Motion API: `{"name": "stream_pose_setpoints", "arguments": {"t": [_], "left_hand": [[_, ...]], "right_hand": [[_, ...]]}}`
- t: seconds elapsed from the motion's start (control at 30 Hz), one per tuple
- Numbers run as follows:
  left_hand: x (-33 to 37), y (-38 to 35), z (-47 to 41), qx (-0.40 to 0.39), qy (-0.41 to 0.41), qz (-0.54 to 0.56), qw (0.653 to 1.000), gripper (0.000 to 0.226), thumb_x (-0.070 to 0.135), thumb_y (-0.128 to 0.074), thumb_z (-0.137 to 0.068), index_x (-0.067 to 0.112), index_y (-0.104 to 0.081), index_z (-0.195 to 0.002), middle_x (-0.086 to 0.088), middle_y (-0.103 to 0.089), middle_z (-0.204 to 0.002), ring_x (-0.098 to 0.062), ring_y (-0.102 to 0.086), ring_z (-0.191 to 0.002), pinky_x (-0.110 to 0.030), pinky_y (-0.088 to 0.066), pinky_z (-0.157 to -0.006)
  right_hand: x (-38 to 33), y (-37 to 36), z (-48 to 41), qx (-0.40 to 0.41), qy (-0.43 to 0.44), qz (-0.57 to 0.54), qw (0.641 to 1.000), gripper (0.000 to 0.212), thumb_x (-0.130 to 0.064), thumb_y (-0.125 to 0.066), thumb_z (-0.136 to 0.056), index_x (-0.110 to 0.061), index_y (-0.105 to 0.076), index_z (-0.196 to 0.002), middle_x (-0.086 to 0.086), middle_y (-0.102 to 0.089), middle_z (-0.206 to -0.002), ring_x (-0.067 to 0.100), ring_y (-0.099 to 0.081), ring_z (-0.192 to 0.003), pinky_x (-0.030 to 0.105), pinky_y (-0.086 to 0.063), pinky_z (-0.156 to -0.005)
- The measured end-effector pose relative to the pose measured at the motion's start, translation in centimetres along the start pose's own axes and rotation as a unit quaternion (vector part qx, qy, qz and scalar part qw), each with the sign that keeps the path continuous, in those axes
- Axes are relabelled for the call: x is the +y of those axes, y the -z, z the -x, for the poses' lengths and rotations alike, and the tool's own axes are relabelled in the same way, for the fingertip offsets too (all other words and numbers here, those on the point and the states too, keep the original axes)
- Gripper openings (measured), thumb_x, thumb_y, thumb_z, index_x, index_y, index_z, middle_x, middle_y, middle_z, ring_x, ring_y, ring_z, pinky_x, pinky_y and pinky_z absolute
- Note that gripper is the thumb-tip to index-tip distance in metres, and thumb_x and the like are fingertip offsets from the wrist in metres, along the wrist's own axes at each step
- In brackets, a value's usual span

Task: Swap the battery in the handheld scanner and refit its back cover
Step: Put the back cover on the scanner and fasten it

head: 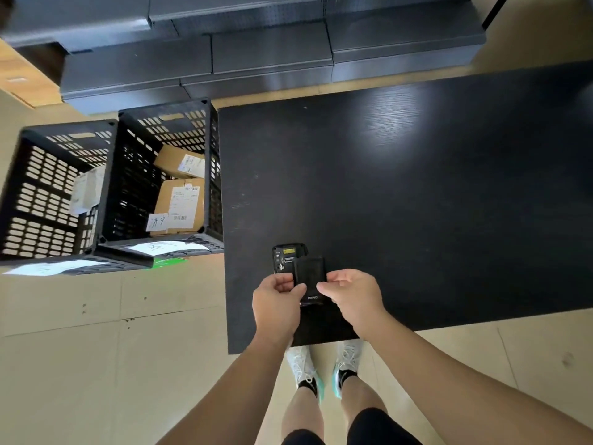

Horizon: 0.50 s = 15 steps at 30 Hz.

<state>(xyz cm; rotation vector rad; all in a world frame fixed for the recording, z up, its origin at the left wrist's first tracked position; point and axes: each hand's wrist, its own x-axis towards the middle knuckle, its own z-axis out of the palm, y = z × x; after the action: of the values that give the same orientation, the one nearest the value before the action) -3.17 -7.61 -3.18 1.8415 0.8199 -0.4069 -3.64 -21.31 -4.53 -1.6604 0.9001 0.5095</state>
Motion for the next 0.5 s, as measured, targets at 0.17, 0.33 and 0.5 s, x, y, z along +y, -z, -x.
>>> {"name": "stream_pose_setpoints", "arguments": {"t": [0.17,0.33,0.5], "left_hand": [[-1.4,2.6,-1.7,0.011,0.008,-0.024,1.000,0.026,0.014,-0.081,-0.073,0.016,-0.071,-0.097,0.000,-0.073,-0.081,-0.015,-0.070,-0.074,-0.031,-0.060,-0.070],[-2.4,3.0,-2.2,-0.007,-0.002,-0.023,1.000,0.024,0.012,-0.082,-0.073,0.019,-0.071,-0.093,0.000,-0.074,-0.081,-0.016,-0.072,-0.077,-0.036,-0.061,-0.077],[-2.8,3.0,-2.5,-0.012,-0.009,-0.015,1.000,0.024,0.009,-0.081,-0.074,0.019,-0.071,-0.095,0.001,-0.073,-0.082,-0.017,-0.071,-0.080,-0.030,-0.060,-0.077]], "right_hand": [[0.1,-2.9,0.1,-0.020,0.039,0.047,0.998,0.023,-0.019,-0.085,-0.068,-0.024,-0.072,-0.086,-0.005,-0.075,-0.081,0.015,-0.072,-0.078,0.028,-0.056,-0.069],[0.3,-3.2,-0.2,-0.017,0.049,0.079,0.996,0.025,-0.021,-0.084,-0.067,-0.022,-0.073,-0.089,-0.004,-0.075,-0.083,0.013,-0.071,-0.078,0.029,-0.057,-0.069],[0.7,-3.4,-0.4,-0.005,0.051,0.087,0.995,0.025,-0.023,-0.085,-0.066,-0.023,-0.074,-0.089,-0.005,-0.075,-0.082,0.013,-0.072,-0.079,0.035,-0.060,-0.075]]}}
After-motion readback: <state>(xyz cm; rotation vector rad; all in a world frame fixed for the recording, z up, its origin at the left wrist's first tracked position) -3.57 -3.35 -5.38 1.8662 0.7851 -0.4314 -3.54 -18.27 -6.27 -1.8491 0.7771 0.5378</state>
